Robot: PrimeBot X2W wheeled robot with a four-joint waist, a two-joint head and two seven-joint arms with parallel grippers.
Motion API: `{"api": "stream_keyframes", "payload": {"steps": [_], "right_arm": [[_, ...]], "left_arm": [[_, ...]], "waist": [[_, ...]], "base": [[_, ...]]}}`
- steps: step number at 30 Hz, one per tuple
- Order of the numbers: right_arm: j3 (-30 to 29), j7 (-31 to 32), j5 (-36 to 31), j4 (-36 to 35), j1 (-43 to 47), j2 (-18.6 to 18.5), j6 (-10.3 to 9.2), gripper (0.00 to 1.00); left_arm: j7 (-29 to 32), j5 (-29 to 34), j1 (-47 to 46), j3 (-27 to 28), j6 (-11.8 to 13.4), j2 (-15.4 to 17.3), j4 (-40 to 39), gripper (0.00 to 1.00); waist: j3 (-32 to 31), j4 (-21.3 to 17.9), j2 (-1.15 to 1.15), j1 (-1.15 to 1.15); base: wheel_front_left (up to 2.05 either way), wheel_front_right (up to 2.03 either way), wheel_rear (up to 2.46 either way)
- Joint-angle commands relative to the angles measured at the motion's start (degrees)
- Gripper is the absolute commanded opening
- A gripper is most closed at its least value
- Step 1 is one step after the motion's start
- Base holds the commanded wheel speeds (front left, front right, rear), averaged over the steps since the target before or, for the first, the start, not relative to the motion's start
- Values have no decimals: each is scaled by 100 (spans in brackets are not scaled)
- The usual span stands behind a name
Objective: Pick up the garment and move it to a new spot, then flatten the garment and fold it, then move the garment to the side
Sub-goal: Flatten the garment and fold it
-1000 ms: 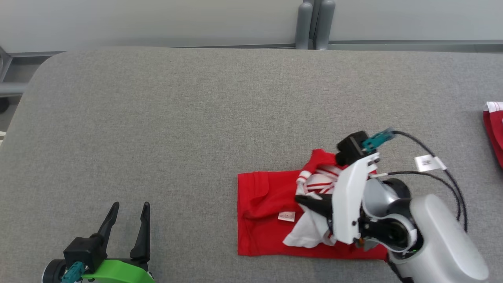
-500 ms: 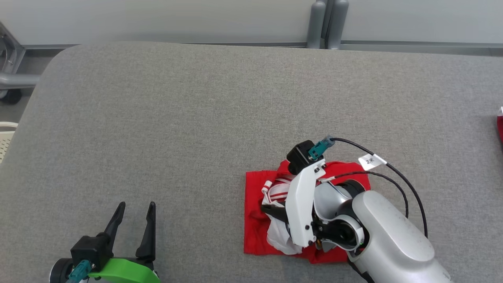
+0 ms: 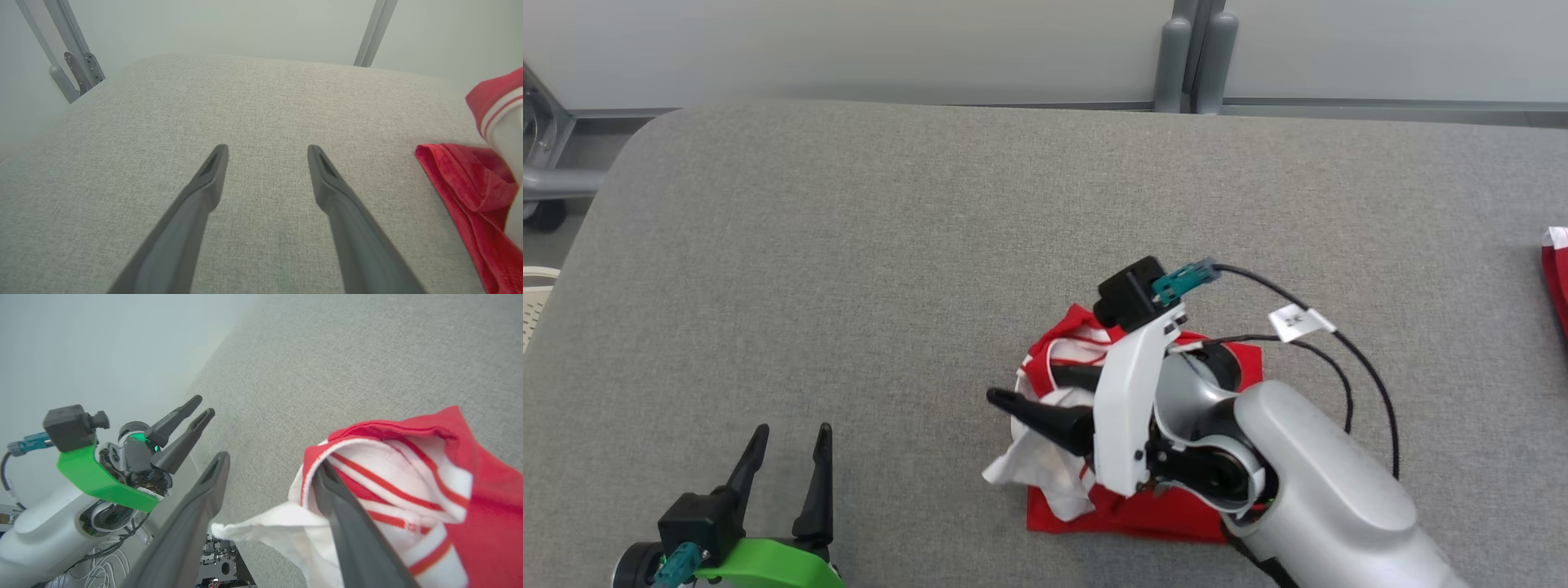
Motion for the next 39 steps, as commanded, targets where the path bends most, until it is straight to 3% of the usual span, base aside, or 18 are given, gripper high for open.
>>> {"api": "stream_keyframes", "payload": {"steps": [1, 6, 10, 15, 21, 30, 39], "right_arm": [[-131, -144, 91, -235, 90, -121, 4, 100], [-822, -154, 104, -881, 590, -862, 3, 100], [-994, 93, -74, -1019, 841, -1277, 4, 100], [-1135, 52, -26, -1197, 1015, -1232, 4, 100], [-1725, 22, -19, -1315, 1575, -1439, 4, 100], [-2550, 697, 19, -1078, 2267, -1682, 4, 100], [-2872, 1685, 157, -872, 1902, -1145, 4, 100]], "left_arm": [[-18, 26, 8, 54, 23, -6, -30, 100], [-17, 8, 135, 114, 64, -52, -113, 100], [-17, -10, 117, 124, 44, -81, -96, 100], [-18, -1, -24, 134, 23, -156, -118, 100], [-18, 37, -45, 151, -19, -196, -133, 100], [-18, 85, 16, 182, -60, -268, -180, 100], [-18, 158, -140, 174, -116, -345, -88, 100]], "waist": [[-18, -3, 69, 0], [53, -97, 69, 0], [123, -185, 69, 0], [151, -121, 69, 0], [131, 16, 69, 0], [254, 125, 69, 0], [237, 301, 69, 0]], "base": [[0, 0, 0], [0, 0, 0], [0, 0, 0], [0, 0, 0], [0, 0, 0], [0, 0, 0], [0, 0, 0]]}}
